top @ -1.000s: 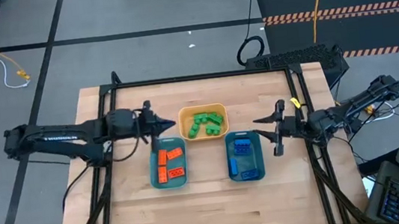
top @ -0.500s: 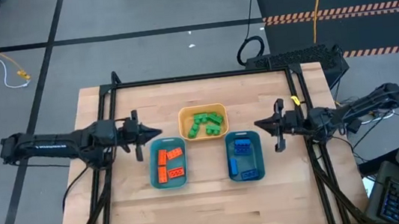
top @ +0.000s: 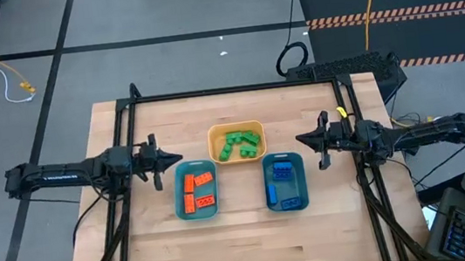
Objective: Sort & place blocks by color
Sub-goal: Return to Home Position
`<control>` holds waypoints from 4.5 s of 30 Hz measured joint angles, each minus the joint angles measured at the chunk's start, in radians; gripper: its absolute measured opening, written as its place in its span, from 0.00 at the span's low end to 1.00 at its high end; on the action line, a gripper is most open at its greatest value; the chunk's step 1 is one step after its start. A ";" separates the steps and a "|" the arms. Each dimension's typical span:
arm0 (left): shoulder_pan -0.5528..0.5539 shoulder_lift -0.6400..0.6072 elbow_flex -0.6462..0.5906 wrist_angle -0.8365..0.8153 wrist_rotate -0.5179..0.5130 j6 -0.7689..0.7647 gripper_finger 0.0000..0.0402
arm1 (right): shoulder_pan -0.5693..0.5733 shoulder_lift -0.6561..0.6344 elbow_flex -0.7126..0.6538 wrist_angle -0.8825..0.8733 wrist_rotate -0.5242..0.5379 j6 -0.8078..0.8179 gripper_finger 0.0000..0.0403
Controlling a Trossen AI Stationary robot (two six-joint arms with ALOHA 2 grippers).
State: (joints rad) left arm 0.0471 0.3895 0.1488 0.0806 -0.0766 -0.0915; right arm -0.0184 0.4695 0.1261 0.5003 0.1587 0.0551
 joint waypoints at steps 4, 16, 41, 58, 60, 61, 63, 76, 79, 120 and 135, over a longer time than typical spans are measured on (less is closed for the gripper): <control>0.001 -0.050 -0.046 -0.001 0.003 0.000 0.00 | -0.061 -0.007 0.000 -0.035 -0.083 0.031 0.00; 0.009 -0.122 -0.090 -0.011 0.006 -0.056 0.00 | -0.027 0.018 -0.106 0.042 -0.028 0.120 0.00; 0.004 -0.387 -0.138 0.018 0.126 -0.015 0.00 | 0.027 0.005 -0.110 0.022 -0.005 0.094 0.00; 0.003 -0.325 -0.138 -0.054 0.190 0.073 0.04 | 0.027 0.012 -0.111 -0.062 -0.082 0.098 0.00; 0.003 -0.315 -0.138 -0.054 0.190 0.071 0.05 | 0.027 0.012 -0.111 -0.070 -0.084 0.088 0.00; 0.003 -0.312 -0.138 -0.054 0.190 0.063 0.06 | 0.027 0.012 -0.111 -0.063 -0.086 0.079 0.00; 0.003 -0.311 -0.138 -0.054 0.190 0.060 0.06 | 0.027 0.011 -0.111 -0.021 -0.097 0.050 0.00; 0.003 -0.311 -0.138 -0.054 0.190 0.032 0.06 | 0.027 -0.150 -0.111 -0.147 -0.214 0.024 0.00; 0.003 -0.311 -0.138 -0.054 0.190 0.034 0.06 | 0.027 -0.214 -0.111 -0.228 -0.213 0.034 0.00; 0.003 -0.311 -0.138 -0.066 0.123 0.187 0.06 | 0.027 -0.345 -0.111 -0.464 -0.135 0.090 0.00; 0.003 -0.311 -0.138 -0.064 0.123 0.185 0.06 | 0.027 -0.345 -0.111 -0.461 -0.134 0.090 0.00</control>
State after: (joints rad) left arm 0.0500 0.0784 0.0109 0.0169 0.0463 0.0933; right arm 0.0082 0.1246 0.0151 0.0391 0.0246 0.1448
